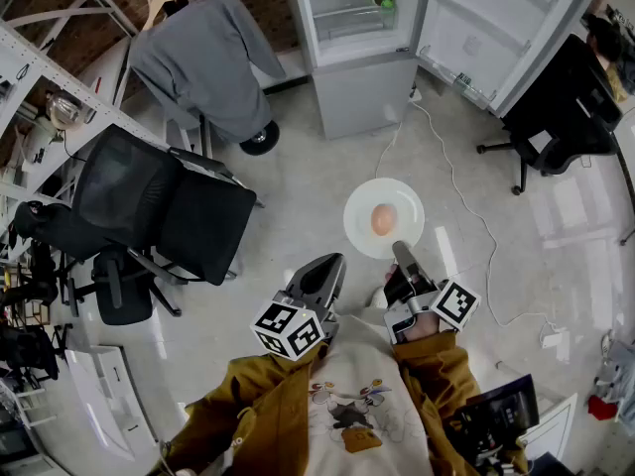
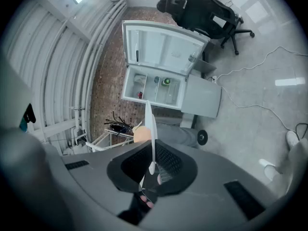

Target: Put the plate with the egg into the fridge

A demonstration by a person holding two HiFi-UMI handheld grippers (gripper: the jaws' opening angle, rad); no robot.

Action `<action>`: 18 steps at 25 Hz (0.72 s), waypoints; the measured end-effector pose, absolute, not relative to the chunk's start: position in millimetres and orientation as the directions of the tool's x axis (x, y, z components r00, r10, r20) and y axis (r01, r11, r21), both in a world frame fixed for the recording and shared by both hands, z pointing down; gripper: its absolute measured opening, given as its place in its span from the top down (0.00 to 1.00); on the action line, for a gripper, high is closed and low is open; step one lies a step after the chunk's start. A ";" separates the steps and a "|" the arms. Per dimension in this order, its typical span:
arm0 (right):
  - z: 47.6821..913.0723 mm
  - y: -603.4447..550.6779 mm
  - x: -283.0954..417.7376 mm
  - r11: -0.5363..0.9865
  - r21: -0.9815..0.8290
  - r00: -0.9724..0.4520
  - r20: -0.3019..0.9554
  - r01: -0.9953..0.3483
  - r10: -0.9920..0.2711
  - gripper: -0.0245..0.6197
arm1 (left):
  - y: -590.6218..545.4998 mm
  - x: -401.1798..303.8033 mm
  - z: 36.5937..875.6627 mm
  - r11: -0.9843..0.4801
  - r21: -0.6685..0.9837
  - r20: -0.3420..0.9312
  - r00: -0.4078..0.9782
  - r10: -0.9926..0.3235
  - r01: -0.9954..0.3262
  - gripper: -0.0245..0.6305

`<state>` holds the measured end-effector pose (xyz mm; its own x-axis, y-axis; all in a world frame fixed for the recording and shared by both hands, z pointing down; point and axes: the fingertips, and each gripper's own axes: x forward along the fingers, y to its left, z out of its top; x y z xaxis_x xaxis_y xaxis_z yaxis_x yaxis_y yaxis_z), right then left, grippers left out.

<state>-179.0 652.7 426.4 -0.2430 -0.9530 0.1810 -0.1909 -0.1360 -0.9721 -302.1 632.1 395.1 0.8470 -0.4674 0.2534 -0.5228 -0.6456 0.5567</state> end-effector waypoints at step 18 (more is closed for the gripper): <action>427.9 651.1 -135.2 -0.112 -0.983 -0.294 0.152 -0.148 -0.944 0.93 | 628.2 -249.2 395.6 -0.634 0.524 0.287 0.819 -0.497 -0.569 0.95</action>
